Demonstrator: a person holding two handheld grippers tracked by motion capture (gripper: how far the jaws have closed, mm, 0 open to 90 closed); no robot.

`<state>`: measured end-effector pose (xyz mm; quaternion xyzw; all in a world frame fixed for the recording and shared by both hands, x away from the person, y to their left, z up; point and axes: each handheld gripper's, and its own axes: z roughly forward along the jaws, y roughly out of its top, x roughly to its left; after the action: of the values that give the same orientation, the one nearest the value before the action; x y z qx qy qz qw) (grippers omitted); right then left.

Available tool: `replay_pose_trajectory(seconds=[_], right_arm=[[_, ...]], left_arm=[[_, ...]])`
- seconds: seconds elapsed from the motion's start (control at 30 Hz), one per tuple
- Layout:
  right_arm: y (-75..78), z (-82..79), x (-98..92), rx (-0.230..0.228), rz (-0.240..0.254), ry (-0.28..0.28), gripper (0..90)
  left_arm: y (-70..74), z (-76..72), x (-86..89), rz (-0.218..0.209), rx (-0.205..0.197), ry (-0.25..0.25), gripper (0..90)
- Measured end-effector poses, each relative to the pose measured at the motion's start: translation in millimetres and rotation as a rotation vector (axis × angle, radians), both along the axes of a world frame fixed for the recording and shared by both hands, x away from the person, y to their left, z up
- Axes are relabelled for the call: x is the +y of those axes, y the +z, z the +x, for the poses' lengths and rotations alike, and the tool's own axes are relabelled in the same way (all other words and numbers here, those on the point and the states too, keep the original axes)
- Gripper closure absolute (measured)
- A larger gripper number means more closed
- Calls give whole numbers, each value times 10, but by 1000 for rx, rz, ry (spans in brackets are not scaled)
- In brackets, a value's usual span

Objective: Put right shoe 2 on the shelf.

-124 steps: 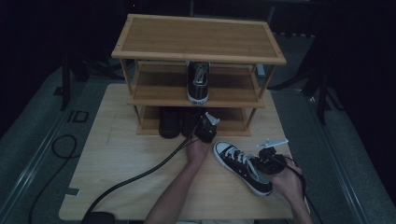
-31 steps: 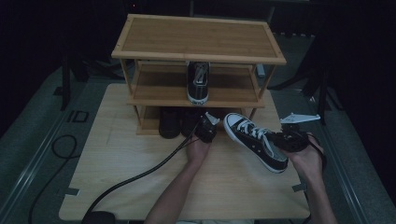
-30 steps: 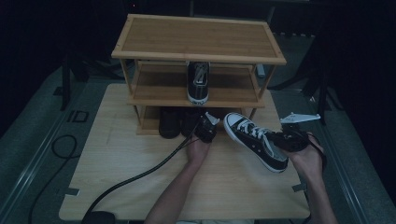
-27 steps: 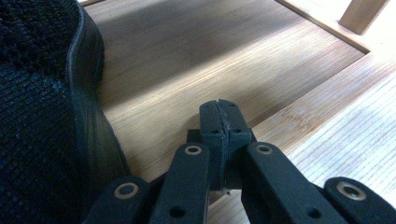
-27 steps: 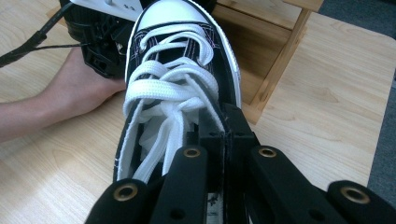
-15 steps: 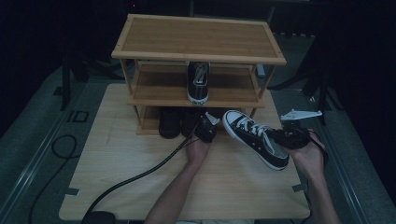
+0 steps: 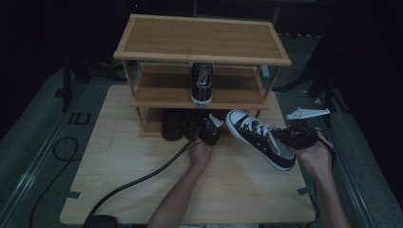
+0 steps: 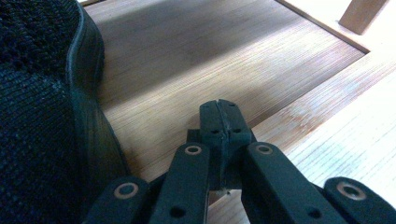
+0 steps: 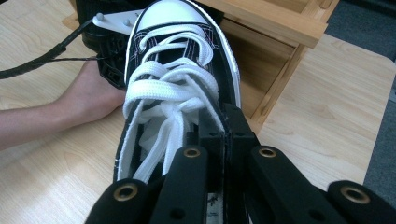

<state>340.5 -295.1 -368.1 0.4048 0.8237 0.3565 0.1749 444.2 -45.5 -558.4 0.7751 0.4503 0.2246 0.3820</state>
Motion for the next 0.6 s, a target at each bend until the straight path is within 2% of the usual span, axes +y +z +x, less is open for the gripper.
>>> replay_pose_trajectory(seconds=[0.6], right_arm=[[106,-6,40,-6,-6,28,886]], left_arm=[[-1,-2,-3,0,1,2,900]])
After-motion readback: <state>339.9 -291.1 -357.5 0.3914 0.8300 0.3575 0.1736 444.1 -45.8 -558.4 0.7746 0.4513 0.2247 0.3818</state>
